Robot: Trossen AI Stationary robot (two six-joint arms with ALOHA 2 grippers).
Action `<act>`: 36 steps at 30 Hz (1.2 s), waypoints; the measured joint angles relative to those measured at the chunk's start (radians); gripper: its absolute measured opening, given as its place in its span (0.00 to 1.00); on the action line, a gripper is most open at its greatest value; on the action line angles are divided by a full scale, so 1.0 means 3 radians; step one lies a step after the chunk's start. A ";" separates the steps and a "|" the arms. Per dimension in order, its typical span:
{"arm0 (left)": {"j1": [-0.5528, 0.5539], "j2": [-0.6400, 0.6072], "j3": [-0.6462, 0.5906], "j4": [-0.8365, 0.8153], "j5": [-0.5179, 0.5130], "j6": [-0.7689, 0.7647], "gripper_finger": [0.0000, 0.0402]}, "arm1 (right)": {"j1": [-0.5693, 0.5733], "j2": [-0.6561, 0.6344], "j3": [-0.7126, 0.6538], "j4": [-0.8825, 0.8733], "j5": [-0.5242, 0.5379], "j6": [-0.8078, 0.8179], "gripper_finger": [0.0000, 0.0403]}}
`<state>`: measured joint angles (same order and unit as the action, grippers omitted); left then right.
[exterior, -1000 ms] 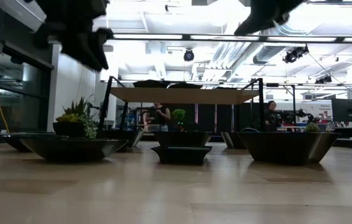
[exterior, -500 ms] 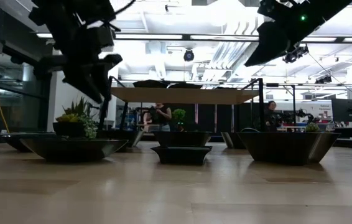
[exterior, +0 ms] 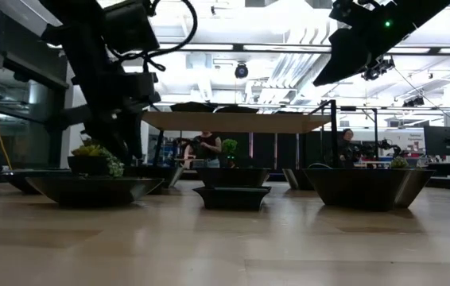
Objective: Pick & Place Mini shaped plates
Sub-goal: Stack the black distorted square plate on top of the black distorted square plate on the shelf
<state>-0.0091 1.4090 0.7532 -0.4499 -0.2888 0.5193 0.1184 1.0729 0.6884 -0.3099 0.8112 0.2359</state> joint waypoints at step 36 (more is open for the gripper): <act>-0.0015 0.0371 0.0001 0.0158 -0.0318 -0.0192 0.20 | 0.0000 0.0000 0.0001 -0.0016 -0.0050 0.0060 0.48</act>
<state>-0.0135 1.5204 0.7536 -0.4024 -0.3842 0.4618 0.1184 1.0729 0.6888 -0.3148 0.7963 0.2539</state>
